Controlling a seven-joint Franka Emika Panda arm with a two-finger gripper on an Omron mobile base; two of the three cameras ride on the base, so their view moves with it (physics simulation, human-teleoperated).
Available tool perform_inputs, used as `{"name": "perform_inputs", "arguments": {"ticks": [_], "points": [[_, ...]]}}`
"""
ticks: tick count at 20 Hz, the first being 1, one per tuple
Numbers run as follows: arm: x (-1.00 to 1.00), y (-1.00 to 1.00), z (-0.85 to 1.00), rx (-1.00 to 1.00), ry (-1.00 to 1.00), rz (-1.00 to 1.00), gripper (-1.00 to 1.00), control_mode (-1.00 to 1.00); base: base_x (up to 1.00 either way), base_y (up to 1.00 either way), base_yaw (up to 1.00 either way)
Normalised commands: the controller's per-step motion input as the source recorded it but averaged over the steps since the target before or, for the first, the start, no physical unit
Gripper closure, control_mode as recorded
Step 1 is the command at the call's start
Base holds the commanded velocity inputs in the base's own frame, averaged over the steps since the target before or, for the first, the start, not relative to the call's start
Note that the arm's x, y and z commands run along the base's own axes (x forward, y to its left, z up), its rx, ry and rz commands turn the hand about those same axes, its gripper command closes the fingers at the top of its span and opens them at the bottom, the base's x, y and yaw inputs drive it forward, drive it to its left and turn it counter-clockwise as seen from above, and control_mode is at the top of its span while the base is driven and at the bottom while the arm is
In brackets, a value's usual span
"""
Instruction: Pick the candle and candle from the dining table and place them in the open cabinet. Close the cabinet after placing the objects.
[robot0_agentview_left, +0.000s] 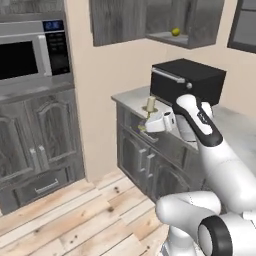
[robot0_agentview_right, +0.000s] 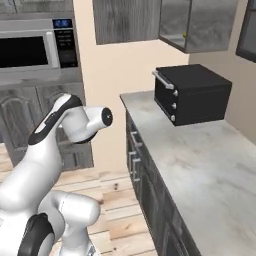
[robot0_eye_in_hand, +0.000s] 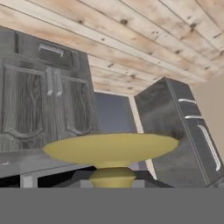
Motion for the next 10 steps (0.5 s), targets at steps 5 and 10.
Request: {"name": "perform_inputs", "arguments": {"ticks": [5, 10], "points": [[0.00, 0.00, 0.00, 0.00, 0.00, 0.00, 1.00, 1.00, 0.73, 0.39, -0.45], [0.00, 0.00, 0.00, 0.00, 0.00, 0.00, 1.00, 1.00, 0.68, 0.36, -0.42]]}}
